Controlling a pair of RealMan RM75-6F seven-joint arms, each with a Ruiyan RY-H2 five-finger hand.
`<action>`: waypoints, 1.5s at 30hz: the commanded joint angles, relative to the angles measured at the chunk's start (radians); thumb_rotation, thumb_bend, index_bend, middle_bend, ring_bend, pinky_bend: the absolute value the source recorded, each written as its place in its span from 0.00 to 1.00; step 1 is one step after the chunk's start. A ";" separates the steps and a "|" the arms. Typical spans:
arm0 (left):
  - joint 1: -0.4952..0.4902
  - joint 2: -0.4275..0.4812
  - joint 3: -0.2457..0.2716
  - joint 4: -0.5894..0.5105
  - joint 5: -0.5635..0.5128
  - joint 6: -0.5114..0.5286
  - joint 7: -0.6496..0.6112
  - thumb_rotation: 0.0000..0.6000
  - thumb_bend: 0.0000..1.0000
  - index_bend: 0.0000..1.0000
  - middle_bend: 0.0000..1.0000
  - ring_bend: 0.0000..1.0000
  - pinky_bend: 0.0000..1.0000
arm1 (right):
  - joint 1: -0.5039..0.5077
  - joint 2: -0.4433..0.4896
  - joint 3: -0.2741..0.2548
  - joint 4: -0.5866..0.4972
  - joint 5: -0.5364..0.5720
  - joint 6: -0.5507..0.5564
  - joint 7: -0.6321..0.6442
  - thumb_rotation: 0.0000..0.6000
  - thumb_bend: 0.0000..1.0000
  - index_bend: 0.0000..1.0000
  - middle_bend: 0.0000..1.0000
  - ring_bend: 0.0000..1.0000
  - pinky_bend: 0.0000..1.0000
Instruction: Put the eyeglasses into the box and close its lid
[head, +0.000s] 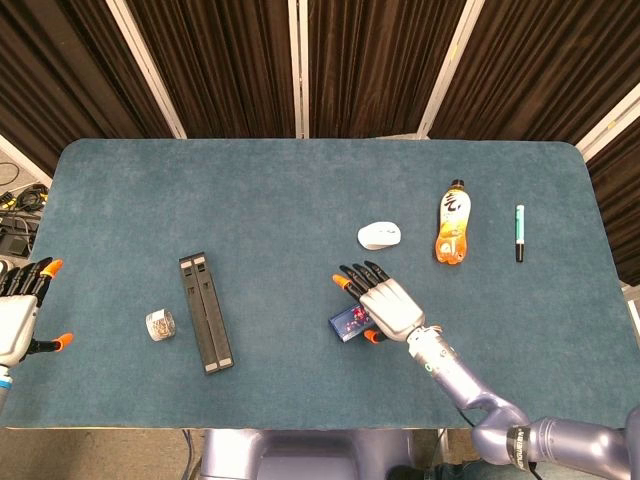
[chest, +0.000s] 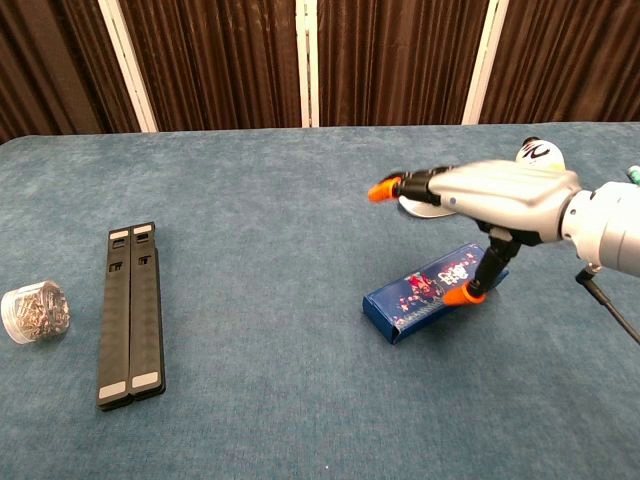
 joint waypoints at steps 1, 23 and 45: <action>0.001 0.001 0.000 -0.001 0.001 0.002 0.000 1.00 0.00 0.00 0.00 0.00 0.00 | 0.019 0.014 -0.008 0.008 0.016 -0.038 -0.008 1.00 0.07 0.05 0.00 0.00 0.00; -0.005 -0.001 -0.001 0.008 -0.012 -0.012 -0.002 1.00 0.00 0.00 0.00 0.00 0.00 | 0.094 -0.051 -0.057 0.212 -0.025 -0.178 0.088 1.00 0.13 0.28 0.18 0.02 0.00; -0.008 -0.004 -0.001 0.007 -0.018 -0.015 0.007 1.00 0.00 0.00 0.00 0.00 0.00 | 0.078 -0.035 -0.075 0.209 -0.075 -0.126 0.148 1.00 0.16 0.13 0.03 0.00 0.00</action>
